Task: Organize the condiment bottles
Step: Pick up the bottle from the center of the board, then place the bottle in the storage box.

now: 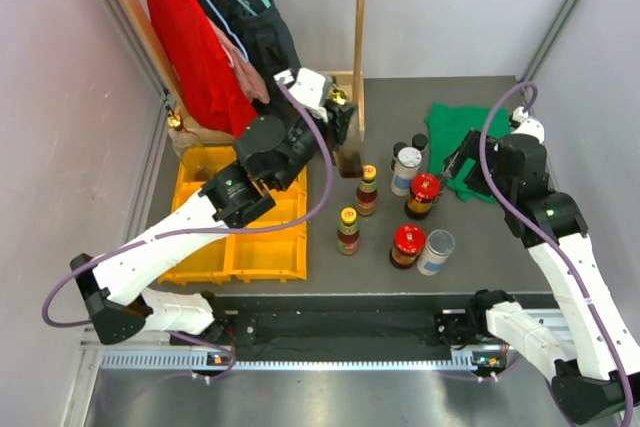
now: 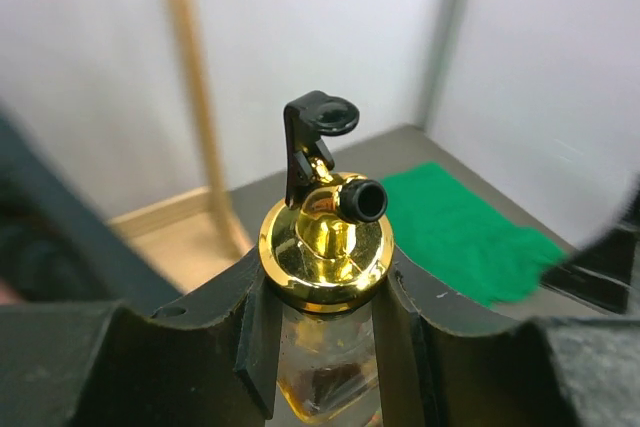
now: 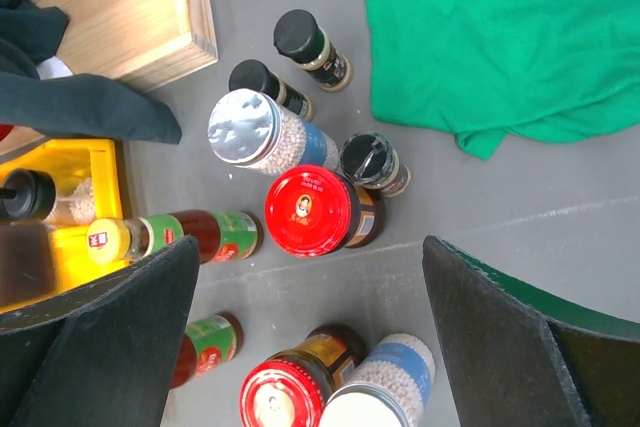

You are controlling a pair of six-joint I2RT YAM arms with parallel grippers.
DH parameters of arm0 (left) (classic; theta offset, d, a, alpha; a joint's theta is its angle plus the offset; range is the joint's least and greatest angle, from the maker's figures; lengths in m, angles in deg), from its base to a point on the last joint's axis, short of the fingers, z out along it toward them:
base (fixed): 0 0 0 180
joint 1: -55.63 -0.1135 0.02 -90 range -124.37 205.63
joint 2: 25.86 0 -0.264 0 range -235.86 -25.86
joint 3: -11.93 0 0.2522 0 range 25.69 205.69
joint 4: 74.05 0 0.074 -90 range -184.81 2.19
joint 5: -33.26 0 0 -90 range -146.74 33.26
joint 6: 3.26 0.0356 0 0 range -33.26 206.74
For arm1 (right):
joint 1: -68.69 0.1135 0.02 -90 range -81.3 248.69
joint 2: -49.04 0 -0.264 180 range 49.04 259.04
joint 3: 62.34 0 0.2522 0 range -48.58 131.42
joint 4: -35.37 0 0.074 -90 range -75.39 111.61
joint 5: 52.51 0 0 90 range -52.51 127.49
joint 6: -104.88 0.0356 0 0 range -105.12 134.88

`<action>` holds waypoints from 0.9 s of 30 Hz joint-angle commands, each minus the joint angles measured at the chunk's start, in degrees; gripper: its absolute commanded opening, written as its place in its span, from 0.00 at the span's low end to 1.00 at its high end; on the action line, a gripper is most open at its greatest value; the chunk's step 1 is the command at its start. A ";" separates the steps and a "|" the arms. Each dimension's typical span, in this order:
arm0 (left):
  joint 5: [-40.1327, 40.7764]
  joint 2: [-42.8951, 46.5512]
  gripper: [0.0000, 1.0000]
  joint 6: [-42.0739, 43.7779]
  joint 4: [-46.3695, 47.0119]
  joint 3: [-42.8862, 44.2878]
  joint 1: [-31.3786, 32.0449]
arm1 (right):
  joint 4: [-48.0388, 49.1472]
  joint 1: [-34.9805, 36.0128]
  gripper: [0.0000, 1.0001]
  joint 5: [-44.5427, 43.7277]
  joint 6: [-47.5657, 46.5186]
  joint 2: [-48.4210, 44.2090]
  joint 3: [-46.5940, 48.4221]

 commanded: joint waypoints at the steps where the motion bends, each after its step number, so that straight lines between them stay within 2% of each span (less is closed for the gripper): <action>1: 16.82 5.73 0.00 5.33 8.44 0.61 -0.10 | 2.24 -0.77 0.92 0.48 0.60 -0.48 0.30; 4: 21.50 7.05 0.00 7.00 9.23 0.17 -0.10 | 2.42 -0.77 0.92 0.65 0.77 -0.12 0.21; 8: 32.28 8.11 0.00 10.26 11.51 -1.41 -0.19 | 2.68 -0.85 0.92 0.83 0.86 0.14 -0.05; 11: 41.07 8.46 0.00 13.60 15.81 -3.87 -0.80 | 2.85 -0.77 0.92 1.00 1.04 0.40 -0.23; 15: 48.90 9.16 0.00 15.54 20.48 -6.60 -3.52 | 2.86 -0.85 0.92 1.18 1.04 0.58 -0.23; 19: 51.74 11.09 0.00 11.07 18.73 -8.44 -9.40 | 3.03 -0.77 0.92 1.18 0.95 0.76 -0.14; 21: 51.22 12.58 0.00 4.33 12.33 -8.27 -13.79 | 2.94 -0.77 0.92 1.27 0.95 0.76 -0.23; 23: 49.99 13.29 0.00 1.49 7.50 -8.01 -17.91 | 3.12 -0.77 0.92 1.35 1.04 0.93 -0.40; 27: 49.46 12.68 0.00 -3.43 4.23 -7.83 -22.41 | 3.29 -0.77 0.92 1.71 1.30 1.37 -0.40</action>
